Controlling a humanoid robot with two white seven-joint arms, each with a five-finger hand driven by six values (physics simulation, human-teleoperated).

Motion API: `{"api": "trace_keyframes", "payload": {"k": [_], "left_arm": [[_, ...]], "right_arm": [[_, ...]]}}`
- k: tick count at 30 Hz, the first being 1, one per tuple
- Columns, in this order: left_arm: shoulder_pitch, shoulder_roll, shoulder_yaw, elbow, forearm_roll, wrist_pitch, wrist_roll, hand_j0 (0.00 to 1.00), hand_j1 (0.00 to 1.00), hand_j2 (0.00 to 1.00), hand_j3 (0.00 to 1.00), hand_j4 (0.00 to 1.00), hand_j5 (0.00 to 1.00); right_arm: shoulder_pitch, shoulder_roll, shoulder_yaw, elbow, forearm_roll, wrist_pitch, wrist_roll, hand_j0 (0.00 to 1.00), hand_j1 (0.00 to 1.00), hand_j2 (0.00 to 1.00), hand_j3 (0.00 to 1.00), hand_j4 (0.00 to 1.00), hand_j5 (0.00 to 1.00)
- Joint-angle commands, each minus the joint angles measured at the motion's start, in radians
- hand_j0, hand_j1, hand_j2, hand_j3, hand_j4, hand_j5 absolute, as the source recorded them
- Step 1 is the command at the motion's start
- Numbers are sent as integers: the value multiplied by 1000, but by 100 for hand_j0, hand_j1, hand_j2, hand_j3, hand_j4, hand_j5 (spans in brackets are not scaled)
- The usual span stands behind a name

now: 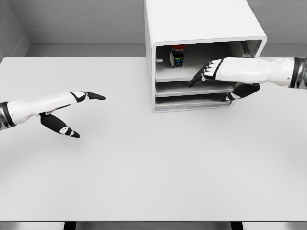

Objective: Slide open multi-storey tabletop storage cabinets and put open load switch and slide close multi-storey tabletop storage cabinets

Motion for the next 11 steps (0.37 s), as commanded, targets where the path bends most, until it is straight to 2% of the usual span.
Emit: {"api": "trace_keyframes", "payload": {"k": [1, 4, 5, 6, 9, 11], "left_arm": [[0, 0, 9, -1, 8, 3, 0, 100, 100, 100, 100, 100, 100], [-2, 0, 9, -1, 7, 3, 0, 100, 100, 100, 100, 100, 100], [-2, -2, 9, -1, 7, 3, 0, 100, 100, 100, 100, 100, 100], [-2, -2, 9, -1, 7, 3, 0, 100, 100, 100, 100, 100, 100], [-2, -2, 9, -1, 7, 3, 0, 100, 100, 100, 100, 100, 100], [-2, -2, 9, -1, 7, 3, 0, 100, 100, 100, 100, 100, 100]], "right_arm": [[1, -54, -1, -63, -9, 3, -8, 86, 86, 86, 86, 86, 86], [11, -150, 1, -84, -22, 3, -45, 86, 86, 86, 86, 86, 86], [35, -192, 4, -86, -22, 3, -68, 86, 86, 86, 86, 86, 86], [49, -227, 41, -86, -14, 3, -69, 87, 87, 87, 87, 87, 87], [75, -278, 58, -87, -11, 3, -68, 88, 88, 88, 88, 88, 88], [78, -339, 55, -86, -12, 3, -68, 88, 88, 88, 88, 88, 88]]}}
